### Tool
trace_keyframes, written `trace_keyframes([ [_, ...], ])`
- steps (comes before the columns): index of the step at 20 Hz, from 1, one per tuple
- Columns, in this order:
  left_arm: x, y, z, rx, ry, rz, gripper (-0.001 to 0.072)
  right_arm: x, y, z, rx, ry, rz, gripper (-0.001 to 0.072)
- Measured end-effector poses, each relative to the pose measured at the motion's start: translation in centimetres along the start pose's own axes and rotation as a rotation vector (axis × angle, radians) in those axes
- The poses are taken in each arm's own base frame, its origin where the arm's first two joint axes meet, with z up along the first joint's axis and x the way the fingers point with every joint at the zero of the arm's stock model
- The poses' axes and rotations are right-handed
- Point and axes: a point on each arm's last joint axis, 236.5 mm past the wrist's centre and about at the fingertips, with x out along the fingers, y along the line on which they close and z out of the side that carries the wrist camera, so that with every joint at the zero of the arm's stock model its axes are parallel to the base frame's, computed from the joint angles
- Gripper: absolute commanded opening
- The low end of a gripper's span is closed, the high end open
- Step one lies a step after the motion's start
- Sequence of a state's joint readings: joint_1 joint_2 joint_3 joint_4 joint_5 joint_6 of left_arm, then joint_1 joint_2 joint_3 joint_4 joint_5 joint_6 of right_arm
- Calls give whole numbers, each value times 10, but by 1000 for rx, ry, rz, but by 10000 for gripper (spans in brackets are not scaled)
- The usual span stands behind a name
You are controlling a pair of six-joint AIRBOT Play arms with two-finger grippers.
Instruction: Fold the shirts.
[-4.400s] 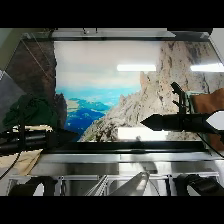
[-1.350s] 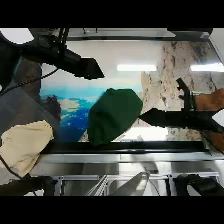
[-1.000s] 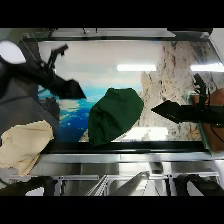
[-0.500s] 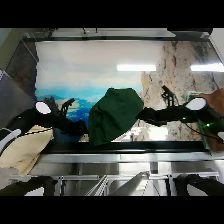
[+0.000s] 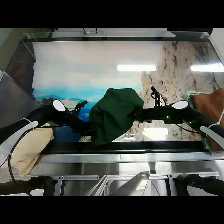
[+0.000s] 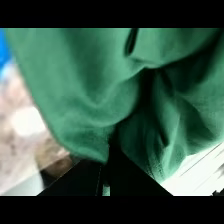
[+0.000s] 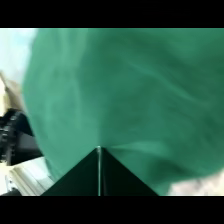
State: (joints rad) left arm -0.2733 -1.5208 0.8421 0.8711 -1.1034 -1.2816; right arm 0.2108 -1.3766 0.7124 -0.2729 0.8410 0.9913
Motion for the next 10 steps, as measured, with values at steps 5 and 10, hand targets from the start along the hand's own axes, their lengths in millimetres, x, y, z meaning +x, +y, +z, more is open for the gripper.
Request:
trace_keyframes([
  [5, -72, -42, 32, 126, -148, -33, 21, -10, 34, 17, -69, -55, 100, 17],
  [10, -233, -150, 43, 372, -545, -128, 26, -80, 138, 36, -308, -194, 265, 31],
])
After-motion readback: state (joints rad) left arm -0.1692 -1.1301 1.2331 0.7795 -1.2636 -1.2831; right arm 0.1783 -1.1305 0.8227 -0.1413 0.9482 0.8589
